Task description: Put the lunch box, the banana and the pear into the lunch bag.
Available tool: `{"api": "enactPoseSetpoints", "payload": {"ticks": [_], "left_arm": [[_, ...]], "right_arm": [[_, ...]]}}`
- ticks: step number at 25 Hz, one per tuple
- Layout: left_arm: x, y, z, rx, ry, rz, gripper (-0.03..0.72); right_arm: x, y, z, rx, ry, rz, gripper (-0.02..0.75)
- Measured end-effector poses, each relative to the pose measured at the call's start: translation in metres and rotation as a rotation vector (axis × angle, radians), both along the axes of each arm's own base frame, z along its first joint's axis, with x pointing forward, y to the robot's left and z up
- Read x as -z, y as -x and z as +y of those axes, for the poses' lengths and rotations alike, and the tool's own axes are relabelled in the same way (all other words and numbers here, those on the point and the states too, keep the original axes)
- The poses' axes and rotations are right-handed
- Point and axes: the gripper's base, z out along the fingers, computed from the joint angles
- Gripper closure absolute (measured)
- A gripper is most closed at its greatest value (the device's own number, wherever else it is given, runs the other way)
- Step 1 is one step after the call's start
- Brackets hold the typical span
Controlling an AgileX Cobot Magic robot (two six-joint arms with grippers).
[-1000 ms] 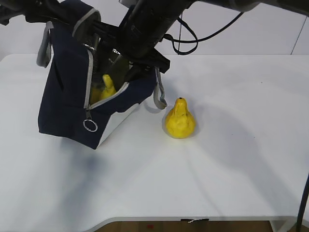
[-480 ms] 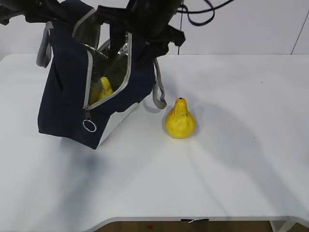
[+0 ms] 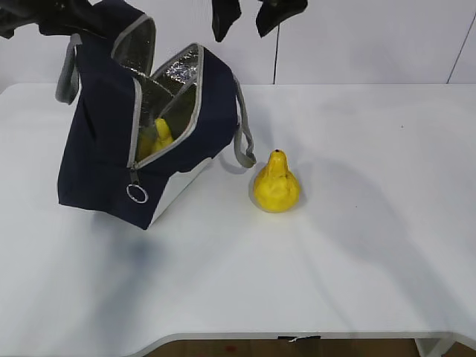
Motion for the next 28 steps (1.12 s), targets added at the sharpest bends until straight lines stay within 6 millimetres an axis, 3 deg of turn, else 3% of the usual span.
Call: {"api": "enactPoseSetpoints", "payload": {"ticks": [4,11,23,28], "left_arm": [[0.000,0.000,0.000,0.000,0.000,0.000,0.694],[0.000,0.000,0.000,0.001,-0.001,-0.001,0.694],[0.000,0.000,0.000,0.002,-0.002,-0.002,0.694],[0.000,0.000,0.000,0.003,-0.002,0.000,0.694]], "right_arm": [[0.005,0.004,-0.003,-0.030,0.048,0.012,0.241],[0.015,0.028,-0.021,-0.069,0.156,0.072,0.241],[0.074,0.042,-0.033,-0.103,0.310,0.248,0.241],[0.083,0.043,-0.036,-0.129,0.353,0.263,0.241]]}}
